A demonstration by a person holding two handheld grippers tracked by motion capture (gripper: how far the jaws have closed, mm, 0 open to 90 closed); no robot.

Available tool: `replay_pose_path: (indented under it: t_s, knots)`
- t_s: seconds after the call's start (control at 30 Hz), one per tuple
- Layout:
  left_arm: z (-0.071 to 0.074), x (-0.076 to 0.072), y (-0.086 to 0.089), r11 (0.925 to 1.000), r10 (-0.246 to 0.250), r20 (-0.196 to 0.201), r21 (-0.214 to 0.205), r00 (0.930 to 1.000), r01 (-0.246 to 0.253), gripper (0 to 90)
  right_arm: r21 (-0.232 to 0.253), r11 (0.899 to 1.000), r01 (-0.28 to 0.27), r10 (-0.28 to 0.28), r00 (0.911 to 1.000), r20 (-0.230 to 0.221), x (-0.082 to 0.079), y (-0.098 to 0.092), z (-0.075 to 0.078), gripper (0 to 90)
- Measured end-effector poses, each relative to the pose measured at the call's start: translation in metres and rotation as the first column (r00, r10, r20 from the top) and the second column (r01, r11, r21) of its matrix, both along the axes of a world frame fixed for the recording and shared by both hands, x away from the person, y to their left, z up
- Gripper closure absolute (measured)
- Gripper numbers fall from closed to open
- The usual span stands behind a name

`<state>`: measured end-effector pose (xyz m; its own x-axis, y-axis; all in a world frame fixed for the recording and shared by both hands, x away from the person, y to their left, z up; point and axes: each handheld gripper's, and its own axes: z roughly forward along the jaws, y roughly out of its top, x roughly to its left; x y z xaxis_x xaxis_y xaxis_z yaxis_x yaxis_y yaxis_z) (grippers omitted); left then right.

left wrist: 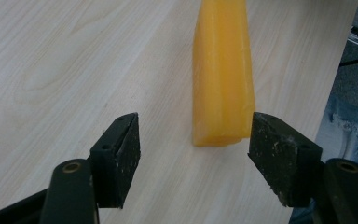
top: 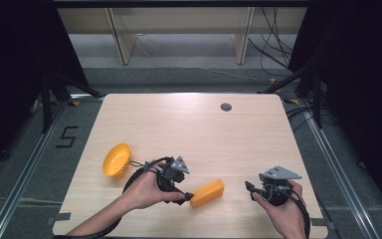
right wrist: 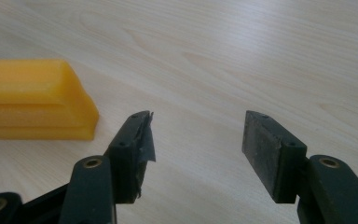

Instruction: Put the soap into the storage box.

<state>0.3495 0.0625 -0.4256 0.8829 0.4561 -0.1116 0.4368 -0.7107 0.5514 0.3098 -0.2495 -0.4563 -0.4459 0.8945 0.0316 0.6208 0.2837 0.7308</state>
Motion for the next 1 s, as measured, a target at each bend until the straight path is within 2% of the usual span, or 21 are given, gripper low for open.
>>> replay_pose_path:
  t_s: [0.07,0.1,0.13,0.17,0.2,0.33,0.47,0.53,0.6,0.63,0.7,0.73,0.87,0.9,0.93,1.0]
  knots:
    - [0.000,0.000,-0.003,1.0000,0.009,-0.013,0.001,0.9999,-0.009,34.2,-0.003,1.000,-0.001,0.001,1.0000,0.002,0.000,0.000,0.000,42.8]
    - [0.000,0.000,-0.007,0.9998,0.018,-0.020,0.003,0.9996,-0.018,34.3,-0.022,1.000,-0.010,0.011,0.9997,0.020,0.002,-0.002,0.000,42.8]
    - [0.000,0.001,-0.012,0.9997,0.011,-0.009,0.021,0.9999,-0.011,34.4,-0.018,1.000,-0.009,0.009,0.9998,0.017,0.001,-0.002,0.000,42.9]
    - [0.000,0.001,-0.012,0.9997,0.011,-0.009,0.021,0.9999,-0.011,34.4,-0.019,1.000,-0.011,0.011,0.9997,0.019,0.002,-0.002,0.000,42.9]
    - [0.001,0.004,-0.016,0.9988,-0.014,0.001,0.046,0.9999,0.014,34.4,-0.019,1.000,-0.011,0.011,0.9997,0.019,0.002,-0.002,0.000,42.9]
    - [0.001,0.005,-0.033,0.9973,-0.034,-0.013,0.065,0.9993,0.035,34.3,-0.019,1.000,-0.002,0.002,0.9999,0.011,0.001,-0.002,0.000,42.8]
    - [-0.003,0.005,-0.042,0.9955,-0.037,-0.015,0.087,0.9992,0.038,34.6,-0.018,1.000,-0.004,0.004,0.9999,0.011,0.001,-0.003,0.000,42.9]
    - [-0.006,0.007,-0.048,0.9926,-0.049,-0.011,0.111,0.9987,0.050,34.6,-0.019,1.000,-0.005,0.005,0.9999,0.011,0.001,-0.003,0.000,42.8]
    - [-0.009,0.009,-0.055,0.9927,-0.040,-0.016,0.113,0.9991,0.042,35.3,0.006,1.000,-0.006,0.006,1.0000,-0.001,0.001,-0.002,-0.001,42.8]
    - [-0.011,0.009,-0.057,0.9925,-0.035,-0.022,0.116,0.9991,0.038,36.3,-0.009,1.000,-0.013,0.014,0.9997,0.018,0.002,-0.003,-0.002,42.8]
    - [-0.012,0.009,-0.059,0.9911,-0.038,-0.028,0.127,0.9989,0.041,36.4,-0.020,1.000,-0.009,0.009,0.9994,0.032,0.002,-0.004,-0.002,42.8]
    - [-0.015,0.009,-0.064,0.9881,-0.041,-0.034,0.146,0.9986,0.046,36.4,-0.008,1.000,0.001,-0.001,1.0000,0.005,0.001,-0.004,0.000,42.8]
    - [-0.019,0.010,-0.069,0.9839,-0.048,-0.036,0.171,0.9982,0.053,36.3,-0.008,1.000,0.004,-0.004,1.0000,0.003,0.001,-0.004,-0.001,42.8]
    - [-0.020,0.011,-0.071,0.9800,-0.059,-0.031,0.189,0.9978,0.064,36.3,-0.010,1.000,0.001,-0.001,1.0000,0.006,0.001,-0.004,-0.001,42.8]
    - [-0.022,0.010,-0.073,0.9815,-0.045,-0.035,0.185,0.9983,0.051,36.3,-0.010,1.000,0.001,-0.001,1.0000,0.006,0.001,-0.004,-0.001,42.8]
    - [-0.025,0.011,-0.076,0.9791,-0.046,-0.029,0.197,0.9985,0.051,36.3,-0.012,1.000,0.000,0.000,1.0000,0.006,0.001,-0.004,-0.001,42.8]
